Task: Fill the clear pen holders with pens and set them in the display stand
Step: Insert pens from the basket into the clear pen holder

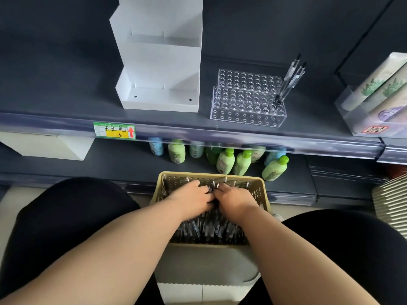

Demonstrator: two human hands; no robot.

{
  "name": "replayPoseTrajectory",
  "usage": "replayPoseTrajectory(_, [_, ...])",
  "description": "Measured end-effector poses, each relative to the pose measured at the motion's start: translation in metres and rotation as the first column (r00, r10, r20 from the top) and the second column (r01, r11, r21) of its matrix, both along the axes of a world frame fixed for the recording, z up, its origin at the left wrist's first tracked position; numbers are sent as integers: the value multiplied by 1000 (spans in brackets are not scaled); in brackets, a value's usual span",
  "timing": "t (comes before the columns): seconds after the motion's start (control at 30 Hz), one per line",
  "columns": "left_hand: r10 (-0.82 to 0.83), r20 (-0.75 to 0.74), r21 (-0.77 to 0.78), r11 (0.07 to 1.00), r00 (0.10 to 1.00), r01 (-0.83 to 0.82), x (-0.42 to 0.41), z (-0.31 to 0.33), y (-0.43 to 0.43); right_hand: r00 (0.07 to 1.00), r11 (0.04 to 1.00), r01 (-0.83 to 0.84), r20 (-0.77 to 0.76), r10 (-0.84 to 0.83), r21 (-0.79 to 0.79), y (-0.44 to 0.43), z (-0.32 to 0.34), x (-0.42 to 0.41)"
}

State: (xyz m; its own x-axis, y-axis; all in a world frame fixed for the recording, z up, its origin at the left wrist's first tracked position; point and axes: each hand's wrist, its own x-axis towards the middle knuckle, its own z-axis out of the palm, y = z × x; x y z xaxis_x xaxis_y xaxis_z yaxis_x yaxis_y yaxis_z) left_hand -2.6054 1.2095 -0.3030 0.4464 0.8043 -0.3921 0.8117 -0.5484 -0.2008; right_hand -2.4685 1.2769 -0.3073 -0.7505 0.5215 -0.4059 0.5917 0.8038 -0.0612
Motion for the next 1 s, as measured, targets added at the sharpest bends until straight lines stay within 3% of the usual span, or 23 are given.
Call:
replayPoseTrajectory(0.17, [-121, -133, 0, 993, 984, 122, 3, -11, 2, 992, 989, -99, 90, 90, 108, 3, 3, -5])
replayPoseTrajectory(0.43, [-212, -125, -6, 977, 969, 213, -4, 0, 4, 926, 935, -336, 217, 308, 108, 7, 8, 0])
replayPoseTrajectory(0.57, [48, 70, 144, 988, 996, -58, -30, 18, 7, 958, 954, -272, 130, 256, 125, 16, 20, 13])
replayPoseTrajectory(0.63, [217, 262, 222, 935, 940, -277, -41, 28, 9, 991, 983, -132, 2, 133, 126, 26, 30, 21])
replayPoseTrajectory(0.67, [301, 403, 221, 885, 865, -411, -43, 34, 10, 991, 996, -17, -129, 29, 88, 31, 35, 24])
replayPoseTrajectory(0.7, [362, 555, 191, 820, 749, -539, -42, 41, 12, 947, 994, 104, -308, -91, 24, 35, 43, 25])
replayPoseTrajectory(0.73, [391, 696, 138, 751, 603, -646, -39, 49, 13, 845, 976, 212, -492, -212, -55, 37, 54, 25])
replayPoseTrajectory(0.8, [368, 866, 23, 644, 337, -764, -27, 63, 17, 527, 905, 360, -751, -398, -227, 44, 83, 22])
replayPoseTrajectory(0.83, [337, 908, -13, 617, 248, -787, -21, 68, 19, 382, 868, 386, -802, -459, -313, 48, 100, 20])
replayPoseTrajectory(0.9, [252, 960, -55, 589, 119, -806, -9, 80, 27, 175, 819, 348, -826, -535, -457, 62, 133, 18])
replayPoseTrajectory(0.93, [223, 972, -70, 590, 80, -805, -3, 87, 34, 119, 806, 340, -828, -548, -484, 72, 146, 19])
replayPoseTrajectory(1.0, [181, 982, -68, 607, 54, -792, 5, 102, 49, 113, 795, 405, -839, -533, -451, 95, 167, 24])
